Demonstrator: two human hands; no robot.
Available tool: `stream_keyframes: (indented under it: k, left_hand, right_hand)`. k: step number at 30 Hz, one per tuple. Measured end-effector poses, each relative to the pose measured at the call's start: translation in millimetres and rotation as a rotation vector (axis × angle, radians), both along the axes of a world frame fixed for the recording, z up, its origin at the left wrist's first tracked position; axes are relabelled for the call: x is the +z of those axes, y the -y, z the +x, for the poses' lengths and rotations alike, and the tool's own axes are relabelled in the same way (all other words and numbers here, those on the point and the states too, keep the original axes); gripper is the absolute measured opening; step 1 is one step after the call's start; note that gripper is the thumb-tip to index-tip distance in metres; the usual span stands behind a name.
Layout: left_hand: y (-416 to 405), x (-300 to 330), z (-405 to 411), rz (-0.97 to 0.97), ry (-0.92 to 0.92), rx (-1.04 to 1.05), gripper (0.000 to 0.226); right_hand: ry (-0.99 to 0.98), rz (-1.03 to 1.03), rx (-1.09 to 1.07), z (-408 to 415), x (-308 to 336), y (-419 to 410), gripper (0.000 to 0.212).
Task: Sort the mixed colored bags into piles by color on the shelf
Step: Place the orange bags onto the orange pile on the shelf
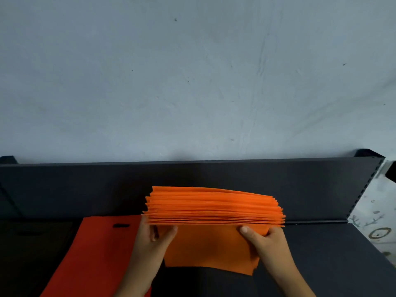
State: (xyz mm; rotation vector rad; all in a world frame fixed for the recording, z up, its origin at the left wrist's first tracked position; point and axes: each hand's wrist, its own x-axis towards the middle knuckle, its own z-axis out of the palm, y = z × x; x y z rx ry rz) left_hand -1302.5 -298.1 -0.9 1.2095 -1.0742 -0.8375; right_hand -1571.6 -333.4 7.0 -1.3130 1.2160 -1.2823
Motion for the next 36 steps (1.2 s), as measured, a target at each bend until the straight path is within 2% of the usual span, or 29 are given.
stream_keyframes:
  k: [2,4,6,11,17,21,27,32,36]
  left_hand:
    - [2.5,2.4,-0.7,-0.016,0.081,0.008,0.052]
    - [1.7,6.9,-5.6,-0.039,0.114,0.026,0.059]
    - [-0.4,13.0,-10.3,-0.078,0.107,0.043,0.062]
    - [-2.2,12.9,-11.4,-0.054,0.119,0.052,0.048]
    - [-6.6,13.2,-13.4,-0.014,0.126,0.083,0.05]
    - [-8.5,8.3,-12.6,0.034,0.146,0.072,0.042]
    - [-11.9,18.9,-2.3,0.102,0.208,0.091,0.036]
    - [-3.8,16.0,-5.0,0.417,0.198,0.09,0.011]
    - [-0.6,-22.7,-3.3,0.648,0.093,0.086,0.014]
  right_hand:
    - [0.01,-0.026,0.029,0.9,5.5,0.7,0.052]
    - [0.042,-0.036,0.053,4.8,12.8,-1.2,0.036]
    - [0.067,-0.047,0.039,7.4,19.7,-4.2,0.031]
    - [0.078,-0.02,0.028,13.1,22.3,-8.2,0.029]
    - [0.068,-0.037,-0.027,12.4,17.9,-15.2,0.023]
    - [0.041,-0.02,-0.033,14.8,9.2,-15.0,0.036]
    - [0.027,-0.01,-0.024,12.8,22.0,-18.2,0.037]
    - [-0.112,0.207,0.071,7.7,30.6,-1.8,0.032]
    - [-0.239,0.41,0.077,9.0,-1.1,11.2,0.029]
